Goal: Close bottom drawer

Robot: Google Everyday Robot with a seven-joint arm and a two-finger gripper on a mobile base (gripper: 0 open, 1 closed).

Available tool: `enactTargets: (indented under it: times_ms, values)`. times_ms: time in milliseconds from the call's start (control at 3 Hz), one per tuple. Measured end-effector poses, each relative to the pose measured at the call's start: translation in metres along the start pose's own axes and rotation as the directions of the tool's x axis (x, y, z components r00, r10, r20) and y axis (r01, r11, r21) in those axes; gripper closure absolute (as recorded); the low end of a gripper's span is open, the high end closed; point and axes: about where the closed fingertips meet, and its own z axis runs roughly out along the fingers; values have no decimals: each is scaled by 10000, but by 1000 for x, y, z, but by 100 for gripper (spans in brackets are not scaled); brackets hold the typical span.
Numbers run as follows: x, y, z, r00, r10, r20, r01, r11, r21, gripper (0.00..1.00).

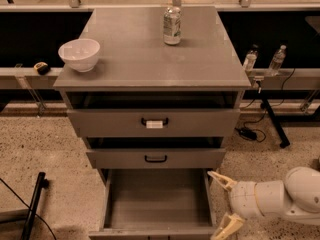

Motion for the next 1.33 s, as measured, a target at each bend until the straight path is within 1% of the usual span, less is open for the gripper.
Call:
enactTargets:
  times_ms: [333, 667, 1000, 1333]
  values:
    - [37, 3, 41, 9933, 380, 1088, -444, 9974, 569, 0]
    - [48, 19, 66, 9848, 798, 1543, -842, 9962, 218, 0]
    - [57, 17, 84, 9800, 1024, 1704, -959, 9943, -462, 0]
    - [77, 53, 155, 9698, 989, 2228, -667, 9868, -1478, 0]
